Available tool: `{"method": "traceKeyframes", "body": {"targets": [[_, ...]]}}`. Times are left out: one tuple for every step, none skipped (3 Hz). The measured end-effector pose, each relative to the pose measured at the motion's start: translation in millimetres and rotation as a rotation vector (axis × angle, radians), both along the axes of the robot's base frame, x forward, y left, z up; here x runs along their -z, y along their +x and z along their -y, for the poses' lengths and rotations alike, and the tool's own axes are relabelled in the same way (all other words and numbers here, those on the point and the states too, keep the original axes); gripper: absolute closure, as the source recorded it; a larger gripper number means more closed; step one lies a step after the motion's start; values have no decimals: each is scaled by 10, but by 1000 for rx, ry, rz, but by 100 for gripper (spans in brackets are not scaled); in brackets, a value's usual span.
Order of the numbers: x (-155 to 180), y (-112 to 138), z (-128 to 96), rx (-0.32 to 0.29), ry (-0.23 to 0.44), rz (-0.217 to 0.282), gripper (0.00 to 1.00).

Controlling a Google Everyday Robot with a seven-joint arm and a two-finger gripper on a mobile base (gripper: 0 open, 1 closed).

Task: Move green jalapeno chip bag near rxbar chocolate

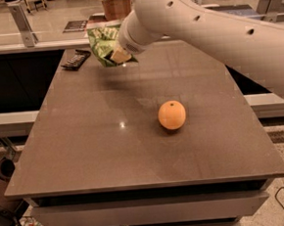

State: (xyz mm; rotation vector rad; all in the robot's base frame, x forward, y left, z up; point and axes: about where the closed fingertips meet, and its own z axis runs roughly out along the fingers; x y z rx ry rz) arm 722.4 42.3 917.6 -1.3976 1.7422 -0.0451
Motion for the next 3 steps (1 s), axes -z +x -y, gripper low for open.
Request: {"method": "traceKeyframes", "body": {"targets": [[55,309,-74,2,7,11,100],[117,495,-207,0,1,14,100],[130,500,-228,-3,1,13,82]]}}
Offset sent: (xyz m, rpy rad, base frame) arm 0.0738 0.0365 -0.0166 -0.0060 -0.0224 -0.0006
